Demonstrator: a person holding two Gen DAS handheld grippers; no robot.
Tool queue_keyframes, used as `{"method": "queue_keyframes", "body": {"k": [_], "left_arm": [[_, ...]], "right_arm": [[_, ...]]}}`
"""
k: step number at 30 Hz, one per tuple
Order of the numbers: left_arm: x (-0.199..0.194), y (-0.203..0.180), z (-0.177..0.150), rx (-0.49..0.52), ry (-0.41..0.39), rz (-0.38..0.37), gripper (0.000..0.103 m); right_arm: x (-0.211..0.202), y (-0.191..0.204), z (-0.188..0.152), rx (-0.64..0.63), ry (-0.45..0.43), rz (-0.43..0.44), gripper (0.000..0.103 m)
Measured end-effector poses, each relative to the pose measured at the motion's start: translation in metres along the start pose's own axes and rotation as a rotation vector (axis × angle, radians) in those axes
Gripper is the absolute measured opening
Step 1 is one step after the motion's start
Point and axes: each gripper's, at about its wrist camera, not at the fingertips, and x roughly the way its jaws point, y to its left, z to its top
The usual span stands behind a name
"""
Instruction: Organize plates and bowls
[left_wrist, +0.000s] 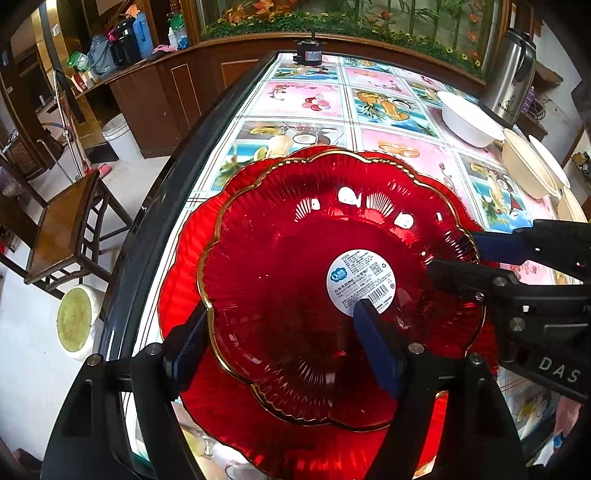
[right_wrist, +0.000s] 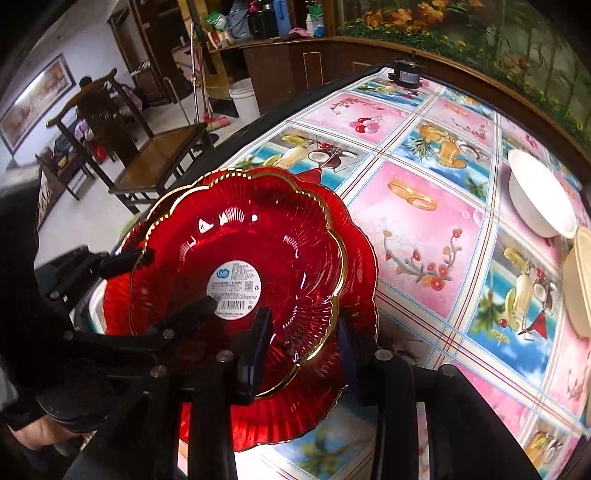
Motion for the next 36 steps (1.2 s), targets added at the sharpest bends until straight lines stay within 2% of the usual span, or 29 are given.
{"method": "queue_keyframes", "body": {"k": [4,10,17,22,36], "left_arm": [[-0.004,0.003,-0.001,-0.012,-0.006,-0.01,0.077],[-0.011,0.005,0.0,-0.011,-0.029,0.02,0.077],[-0.016,0.009,-0.001,-0.003,-0.045,0.018,0.078],[-0.019,0.01,-0.003,-0.008,-0.051,0.005,0.078],[-0.041,0.017,0.001,-0.051,-0.142,-0.031,0.078]], "right_arm": [[0.002,0.004,0.002,-0.027,-0.002,-0.023,0.038],[0.004,-0.001,0.002,-0.005,-0.009,0.015,0.038],[0.0,-0.004,0.002,0.026,-0.029,0.03,0.039],[-0.011,-0.006,-0.001,0.038,-0.076,0.042,0.041],[-0.042,-0.031,-0.014,0.138,-0.177,0.085,0.044]]}}
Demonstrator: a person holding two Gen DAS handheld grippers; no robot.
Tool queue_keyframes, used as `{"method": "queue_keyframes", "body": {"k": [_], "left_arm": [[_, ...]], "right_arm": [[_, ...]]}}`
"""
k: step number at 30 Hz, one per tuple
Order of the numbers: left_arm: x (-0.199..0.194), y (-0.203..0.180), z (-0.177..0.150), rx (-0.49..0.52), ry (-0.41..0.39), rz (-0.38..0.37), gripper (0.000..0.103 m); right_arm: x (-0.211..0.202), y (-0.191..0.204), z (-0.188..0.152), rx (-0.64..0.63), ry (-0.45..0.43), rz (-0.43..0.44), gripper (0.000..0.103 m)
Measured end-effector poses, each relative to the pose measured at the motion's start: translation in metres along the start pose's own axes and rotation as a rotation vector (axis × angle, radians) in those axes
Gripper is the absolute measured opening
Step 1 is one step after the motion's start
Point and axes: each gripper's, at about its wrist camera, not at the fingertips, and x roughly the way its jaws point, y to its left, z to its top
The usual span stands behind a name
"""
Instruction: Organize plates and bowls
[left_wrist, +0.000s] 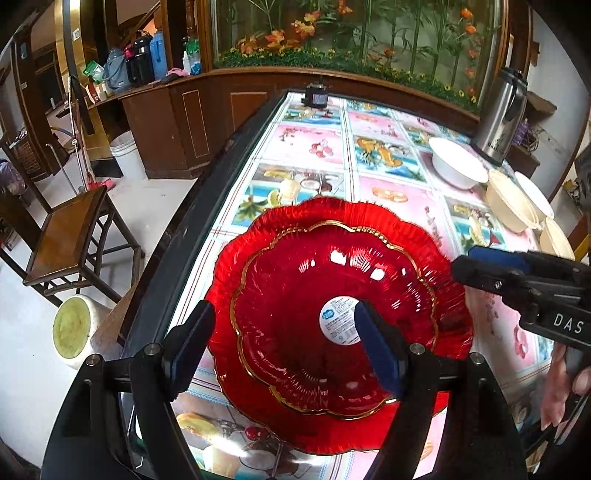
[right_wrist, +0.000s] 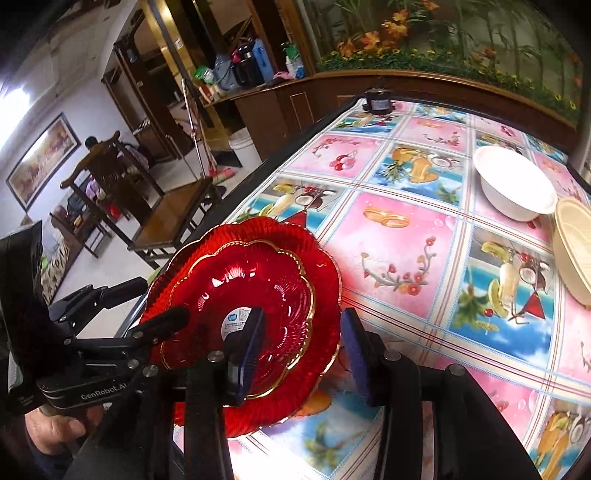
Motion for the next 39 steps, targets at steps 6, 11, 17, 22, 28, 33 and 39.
{"method": "queue_keyframes", "body": {"k": [6,11,17,22,28,33,39], "left_arm": [[-0.006,-0.005,0.003,-0.011,-0.036,-0.03,0.078],[-0.013,-0.019,0.006,0.018,-0.054,-0.034,0.078],[-0.015,-0.046,0.011,0.068,-0.05,-0.058,0.078],[-0.017,-0.076,0.018,0.113,-0.044,-0.097,0.078],[-0.012,-0.111,0.021,0.167,-0.016,-0.134,0.078],[-0.006,-0.14,0.029,0.201,-0.001,-0.158,0.078],[-0.003,-0.169,0.049,0.232,0.01,-0.209,0.078]], "right_arm": [[-0.009,-0.009,-0.006,0.028,-0.015,0.004,0.044],[-0.016,-0.023,-0.01,0.063,-0.03,0.017,0.044],[-0.028,-0.048,-0.012,0.12,-0.062,0.019,0.044],[-0.038,-0.079,-0.014,0.187,-0.098,0.011,0.044],[-0.04,-0.12,-0.017,0.274,-0.127,-0.003,0.046],[-0.043,-0.141,-0.021,0.316,-0.136,0.002,0.046],[-0.064,-0.166,-0.018,0.338,-0.184,-0.027,0.046]]}}
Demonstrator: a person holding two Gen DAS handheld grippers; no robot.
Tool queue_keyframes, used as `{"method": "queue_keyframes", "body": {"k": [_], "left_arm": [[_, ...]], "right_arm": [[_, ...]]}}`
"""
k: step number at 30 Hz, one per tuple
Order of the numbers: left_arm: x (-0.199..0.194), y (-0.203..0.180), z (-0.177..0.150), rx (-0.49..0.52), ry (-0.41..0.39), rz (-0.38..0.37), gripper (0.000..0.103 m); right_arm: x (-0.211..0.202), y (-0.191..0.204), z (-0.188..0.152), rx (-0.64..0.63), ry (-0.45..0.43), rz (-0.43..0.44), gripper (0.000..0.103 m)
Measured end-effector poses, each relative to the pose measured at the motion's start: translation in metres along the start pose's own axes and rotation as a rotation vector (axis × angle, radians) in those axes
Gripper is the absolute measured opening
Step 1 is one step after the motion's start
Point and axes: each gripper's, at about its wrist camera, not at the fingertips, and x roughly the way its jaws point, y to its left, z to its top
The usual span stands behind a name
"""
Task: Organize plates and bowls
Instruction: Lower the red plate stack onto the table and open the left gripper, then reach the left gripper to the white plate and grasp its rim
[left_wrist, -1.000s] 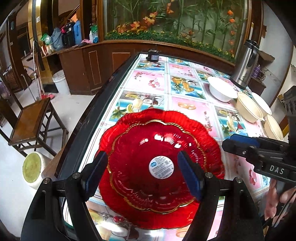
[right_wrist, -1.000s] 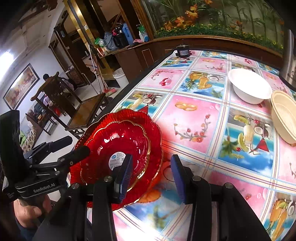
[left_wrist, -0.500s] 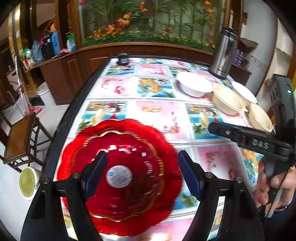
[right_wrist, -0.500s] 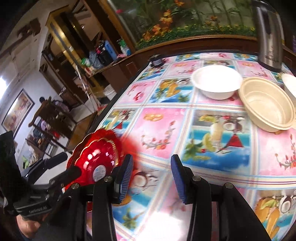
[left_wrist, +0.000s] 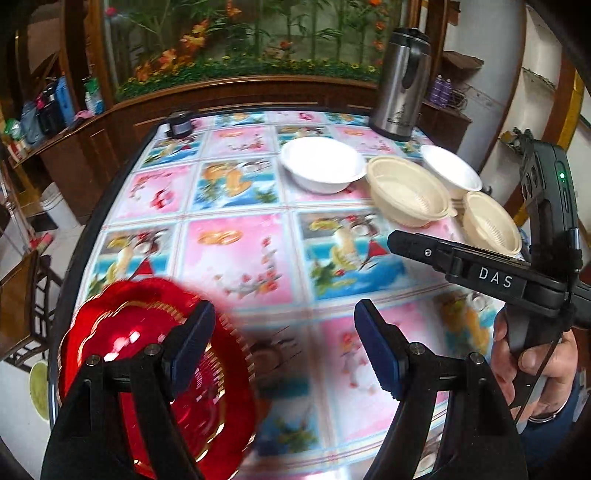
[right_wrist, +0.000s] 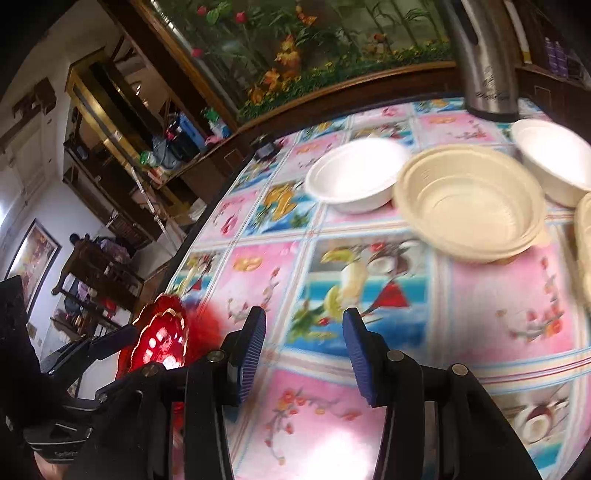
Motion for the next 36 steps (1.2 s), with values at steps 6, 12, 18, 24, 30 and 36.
{"method": "queue_keyframes", "body": {"k": [6,12,18,24,30,36], "left_arm": [[0.012,-0.007,0.04,-0.016,0.008,-0.067,0.078],[0.039,0.01,0.086,-0.098,0.021,-0.088,0.078],[0.087,0.025,0.124,-0.177,0.068,-0.119,0.078],[0.135,0.035,0.153,-0.242,0.097,-0.12,0.077],[0.154,0.04,0.159,-0.258,0.099,-0.125,0.072],[0.175,0.035,0.158,-0.241,0.135,-0.116,0.057]], "right_arm": [[-0.021,-0.016,0.029,-0.004,-0.042,-0.051,0.044],[-0.031,-0.029,0.077,-0.045,-0.068,-0.129,0.043],[0.005,-0.058,0.119,-0.004,-0.002,-0.113,0.024],[0.043,-0.077,0.149,0.037,0.036,-0.11,0.023],[0.078,-0.087,0.16,0.028,0.082,-0.124,0.023],[0.095,-0.082,0.162,-0.019,0.095,-0.17,0.023]]}}
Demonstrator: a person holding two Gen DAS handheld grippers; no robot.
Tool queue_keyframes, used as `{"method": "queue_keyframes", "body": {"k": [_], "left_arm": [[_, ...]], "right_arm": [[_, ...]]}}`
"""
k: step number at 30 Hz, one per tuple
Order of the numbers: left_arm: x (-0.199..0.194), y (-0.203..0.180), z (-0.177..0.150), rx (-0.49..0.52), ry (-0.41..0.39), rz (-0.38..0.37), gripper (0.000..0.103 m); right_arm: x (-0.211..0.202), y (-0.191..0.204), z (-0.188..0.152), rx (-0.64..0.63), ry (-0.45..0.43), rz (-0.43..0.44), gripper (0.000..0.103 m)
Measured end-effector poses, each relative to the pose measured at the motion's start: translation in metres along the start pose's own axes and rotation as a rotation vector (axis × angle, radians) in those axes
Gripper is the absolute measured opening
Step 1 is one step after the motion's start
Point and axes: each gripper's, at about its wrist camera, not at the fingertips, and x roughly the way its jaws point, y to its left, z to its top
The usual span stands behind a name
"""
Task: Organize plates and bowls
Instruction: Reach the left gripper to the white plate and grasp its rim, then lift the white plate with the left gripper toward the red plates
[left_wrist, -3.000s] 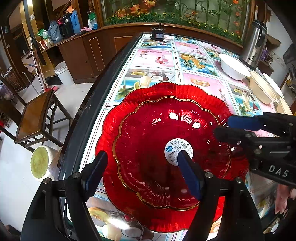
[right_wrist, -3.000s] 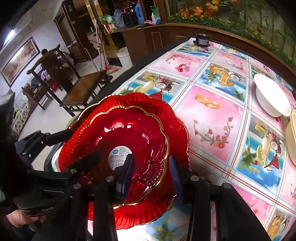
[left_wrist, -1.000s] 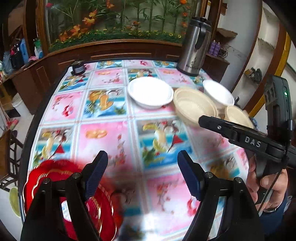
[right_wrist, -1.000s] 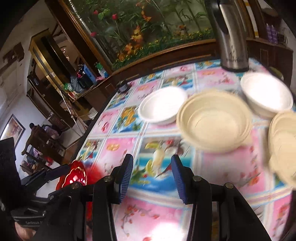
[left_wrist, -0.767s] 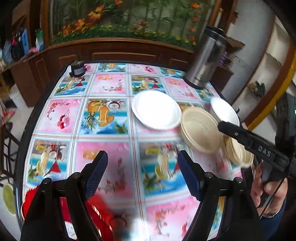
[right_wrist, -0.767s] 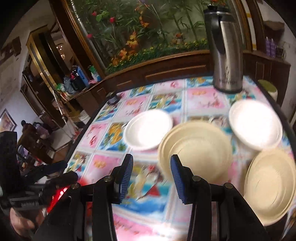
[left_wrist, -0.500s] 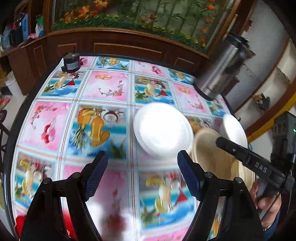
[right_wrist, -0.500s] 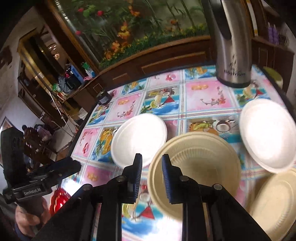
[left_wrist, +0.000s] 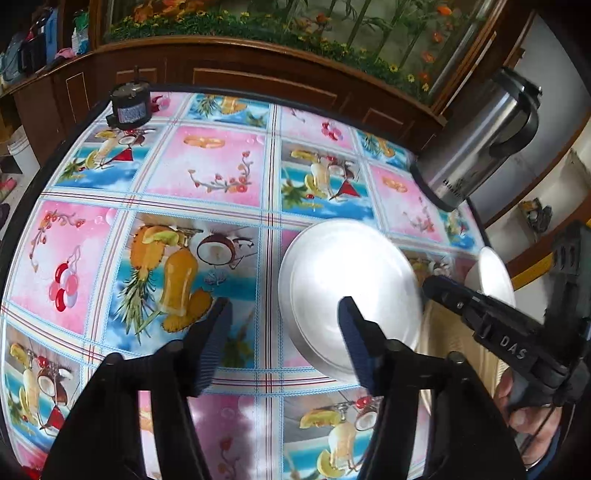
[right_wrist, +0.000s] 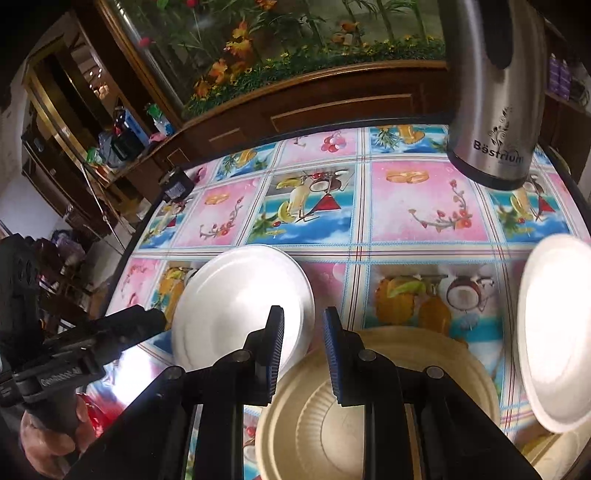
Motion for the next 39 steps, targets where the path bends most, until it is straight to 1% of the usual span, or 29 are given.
{"method": "queue_keyframes", "body": {"k": [2,3,4,6,8,9,11,13,16,18,20,26,31,39], "left_arm": [[0.007,0.002,0.0,-0.011,0.009,-0.008,0.056],[0.009,0.002,0.0,-0.013,0.014,-0.012,0.052],[0.012,0.001,-0.001,-0.013,0.018,-0.014,0.045],[0.018,0.0,-0.002,-0.009,0.027,-0.007,0.042],[0.024,0.0,-0.004,-0.015,0.036,0.003,0.033],[0.027,0.0,-0.005,-0.022,0.045,0.0,0.028],[0.029,0.001,-0.006,-0.042,0.048,-0.02,0.028],[0.029,0.0,-0.007,-0.045,0.042,-0.021,0.028],[0.023,-0.003,-0.008,-0.037,0.034,-0.023,0.028],[0.016,-0.007,-0.008,-0.019,0.019,-0.011,0.028],[0.007,-0.008,-0.008,-0.006,0.001,-0.008,0.028],[-0.016,-0.011,-0.015,0.003,-0.021,-0.027,0.028],[-0.045,-0.015,-0.033,0.025,-0.051,-0.039,0.028],[-0.084,-0.026,-0.079,0.096,-0.08,-0.053,0.028]], "right_arm": [[0.004,0.001,0.001,-0.007,0.003,-0.009,0.023],[0.006,0.003,0.002,-0.017,0.003,-0.016,0.023],[0.007,0.004,0.002,-0.027,0.003,-0.027,0.023],[0.011,0.006,0.003,-0.034,0.002,-0.041,0.023],[0.015,0.005,0.004,-0.037,0.009,-0.049,0.023],[0.017,0.005,0.003,-0.039,0.011,-0.067,0.018],[0.022,0.004,0.002,-0.037,0.026,-0.063,0.008],[0.025,0.003,0.001,-0.028,0.032,-0.053,0.008],[0.023,0.002,0.0,-0.002,0.031,-0.015,0.008],[0.02,0.005,0.0,0.002,0.024,-0.015,0.008],[0.014,0.007,-0.001,0.009,0.013,-0.008,0.008],[-0.008,0.014,-0.007,0.027,-0.01,0.017,0.008],[-0.038,0.022,-0.023,0.03,-0.046,0.041,0.008],[-0.083,0.029,-0.063,0.044,-0.08,0.08,0.008]]}}
